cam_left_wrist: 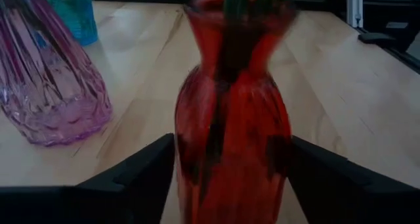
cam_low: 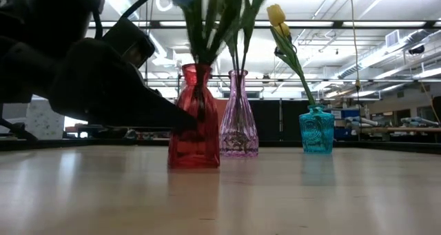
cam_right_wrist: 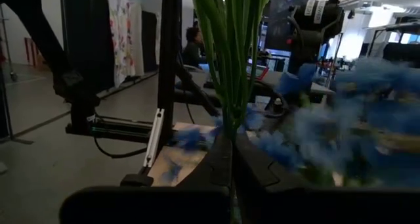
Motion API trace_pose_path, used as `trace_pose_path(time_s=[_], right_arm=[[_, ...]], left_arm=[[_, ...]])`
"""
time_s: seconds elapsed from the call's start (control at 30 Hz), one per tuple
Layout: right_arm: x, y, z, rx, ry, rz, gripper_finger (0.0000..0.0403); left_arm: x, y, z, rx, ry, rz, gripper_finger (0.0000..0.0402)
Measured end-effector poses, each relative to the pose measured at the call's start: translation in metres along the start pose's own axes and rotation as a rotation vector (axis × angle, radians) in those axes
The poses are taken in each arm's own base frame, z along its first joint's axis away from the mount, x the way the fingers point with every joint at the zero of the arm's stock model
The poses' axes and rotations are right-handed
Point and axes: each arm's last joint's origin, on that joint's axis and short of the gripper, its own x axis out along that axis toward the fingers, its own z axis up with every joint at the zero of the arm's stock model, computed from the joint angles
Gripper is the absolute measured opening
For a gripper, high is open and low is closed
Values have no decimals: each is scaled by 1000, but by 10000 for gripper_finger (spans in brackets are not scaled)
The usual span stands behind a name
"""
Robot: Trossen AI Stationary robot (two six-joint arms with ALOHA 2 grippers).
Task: Sort flowers into vase by color
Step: Put the blue flower into the red vase
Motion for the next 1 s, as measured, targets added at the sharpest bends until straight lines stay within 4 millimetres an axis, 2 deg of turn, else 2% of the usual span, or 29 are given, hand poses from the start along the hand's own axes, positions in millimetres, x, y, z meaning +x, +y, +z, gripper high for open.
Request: trace_pose_path(time_s=[0.13,0.23,0.43,0.63,0.8,1.0], right_arm=[[0,0,0,2,0,0,12],[0,0,0,7,1,0,12],[-1,1,0,15,0,4,12],[-5,7,6,-23,-48,16,12],[-10,13,12,-105,-104,49,12],[10,2,-14,-139,-79,142,13]], left_arm=[[-1,1,-1,6,5,13,324],[-4,3,-3,8,6,24,341],[-20,7,-6,-4,-21,21,339],[-52,12,-1,-23,-110,-13,335],[-62,-1,-1,-25,-127,-84,335],[-57,-17,7,-3,-168,-54,335]])
